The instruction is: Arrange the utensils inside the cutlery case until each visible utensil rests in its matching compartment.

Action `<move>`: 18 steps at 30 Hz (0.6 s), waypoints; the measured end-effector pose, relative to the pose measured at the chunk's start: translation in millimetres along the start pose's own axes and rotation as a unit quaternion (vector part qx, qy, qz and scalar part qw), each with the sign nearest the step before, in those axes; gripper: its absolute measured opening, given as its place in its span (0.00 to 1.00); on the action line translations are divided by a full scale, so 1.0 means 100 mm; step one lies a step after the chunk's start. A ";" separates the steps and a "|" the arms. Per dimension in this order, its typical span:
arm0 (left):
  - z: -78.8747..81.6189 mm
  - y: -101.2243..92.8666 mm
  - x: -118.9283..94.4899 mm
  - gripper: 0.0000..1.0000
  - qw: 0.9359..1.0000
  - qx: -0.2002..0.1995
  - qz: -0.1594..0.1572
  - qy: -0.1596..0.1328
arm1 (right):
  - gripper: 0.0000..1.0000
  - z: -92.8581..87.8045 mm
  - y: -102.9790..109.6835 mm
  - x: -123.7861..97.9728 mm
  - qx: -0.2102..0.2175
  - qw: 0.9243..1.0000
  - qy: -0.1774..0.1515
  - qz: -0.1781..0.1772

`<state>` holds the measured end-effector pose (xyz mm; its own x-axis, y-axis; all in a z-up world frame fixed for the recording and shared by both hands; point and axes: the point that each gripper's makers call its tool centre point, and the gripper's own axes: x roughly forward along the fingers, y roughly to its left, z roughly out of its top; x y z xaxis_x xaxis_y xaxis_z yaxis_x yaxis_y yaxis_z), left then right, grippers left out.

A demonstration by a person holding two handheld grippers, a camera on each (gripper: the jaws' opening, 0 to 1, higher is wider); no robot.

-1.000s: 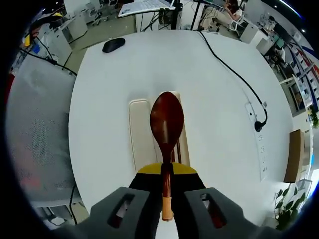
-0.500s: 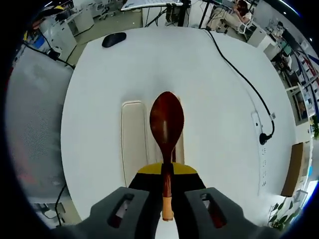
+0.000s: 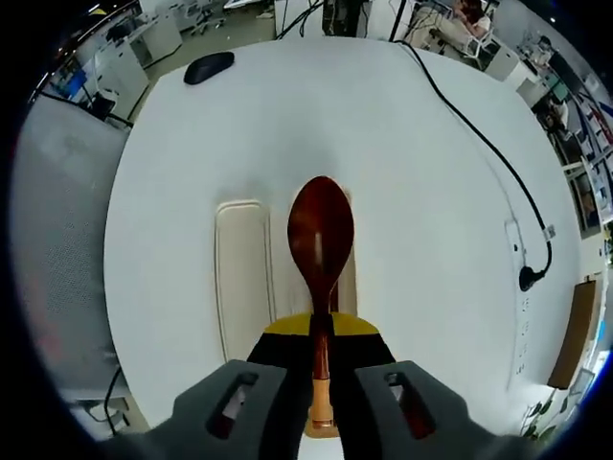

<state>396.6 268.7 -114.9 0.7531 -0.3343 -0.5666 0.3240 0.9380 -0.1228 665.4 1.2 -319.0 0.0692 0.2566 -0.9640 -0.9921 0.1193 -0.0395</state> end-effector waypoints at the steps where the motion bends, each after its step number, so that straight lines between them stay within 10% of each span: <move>1: -0.01 0.00 0.00 0.84 1.000 0.000 0.000 0.000 | 0.01 -0.01 -0.02 0.03 -0.003 1.000 0.003 -0.001; 18: -0.13 0.02 -0.09 0.84 1.000 -0.009 0.018 0.011 | 0.01 -0.13 0.01 0.26 -0.009 0.999 0.031 -0.005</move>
<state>383.4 275.3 -120.3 0.7514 -0.2983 -0.5886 0.2858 0.9511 -0.1171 665.3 -4.3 -347.8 0.0736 0.1955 -0.9779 -0.9930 0.1051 -0.0537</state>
